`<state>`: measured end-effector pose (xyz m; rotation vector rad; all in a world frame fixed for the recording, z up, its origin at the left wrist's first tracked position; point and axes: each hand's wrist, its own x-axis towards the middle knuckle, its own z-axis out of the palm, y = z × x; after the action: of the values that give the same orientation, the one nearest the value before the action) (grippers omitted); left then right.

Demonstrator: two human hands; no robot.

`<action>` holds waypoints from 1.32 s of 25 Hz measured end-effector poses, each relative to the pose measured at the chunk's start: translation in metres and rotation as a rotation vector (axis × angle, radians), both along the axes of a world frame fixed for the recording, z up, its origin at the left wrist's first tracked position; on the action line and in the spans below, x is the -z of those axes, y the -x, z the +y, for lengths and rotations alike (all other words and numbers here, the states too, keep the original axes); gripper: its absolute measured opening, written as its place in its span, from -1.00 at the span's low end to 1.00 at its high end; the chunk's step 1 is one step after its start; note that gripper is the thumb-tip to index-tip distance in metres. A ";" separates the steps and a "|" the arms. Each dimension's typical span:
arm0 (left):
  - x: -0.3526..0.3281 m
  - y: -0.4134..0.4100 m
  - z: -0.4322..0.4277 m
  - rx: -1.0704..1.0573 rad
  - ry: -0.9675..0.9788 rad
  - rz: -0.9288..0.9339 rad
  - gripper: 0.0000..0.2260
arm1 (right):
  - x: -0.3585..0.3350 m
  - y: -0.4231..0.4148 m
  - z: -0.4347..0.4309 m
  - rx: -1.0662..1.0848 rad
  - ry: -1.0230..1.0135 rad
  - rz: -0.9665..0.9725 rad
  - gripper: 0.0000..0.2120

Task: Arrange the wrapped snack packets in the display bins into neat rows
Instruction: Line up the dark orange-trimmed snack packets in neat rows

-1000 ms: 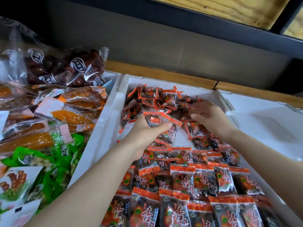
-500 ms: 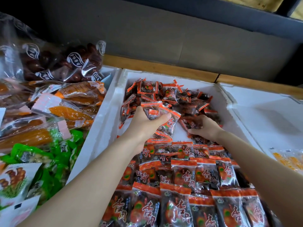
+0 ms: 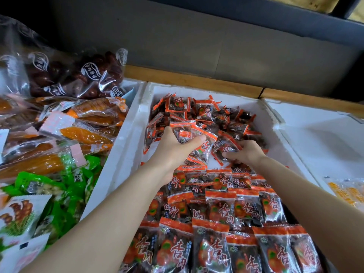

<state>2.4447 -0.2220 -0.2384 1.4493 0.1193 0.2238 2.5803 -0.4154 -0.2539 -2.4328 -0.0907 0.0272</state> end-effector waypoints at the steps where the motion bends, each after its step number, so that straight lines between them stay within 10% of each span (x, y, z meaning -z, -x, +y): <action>1: -0.002 0.001 -0.001 0.001 -0.005 -0.007 -0.14 | -0.001 0.001 -0.001 -0.008 -0.068 0.016 -0.56; 4: -0.007 0.005 -0.003 -0.043 -0.007 -0.022 0.00 | -0.011 0.011 -0.009 0.015 -0.108 -0.033 -0.58; 12: -0.025 0.035 0.001 -0.276 0.023 -0.155 -0.57 | -0.067 0.088 -0.006 -0.076 -0.176 -0.382 -0.80; 15: -0.031 0.062 0.013 -0.306 -0.001 -0.208 -0.64 | -0.070 0.124 0.020 -0.333 -0.175 -0.280 -0.91; 21: -0.028 0.099 0.033 -0.438 0.075 -0.250 -0.17 | -0.042 0.170 0.084 -0.634 -0.033 -0.159 -0.81; 33: -0.007 0.093 0.022 -0.311 0.145 -0.146 -0.64 | -0.022 0.169 0.108 -0.677 -0.109 0.239 -0.80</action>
<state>2.3519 -0.1996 -0.2314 1.2614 0.2377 0.5626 2.4117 -0.3070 -0.2322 -2.1641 -0.7761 0.5947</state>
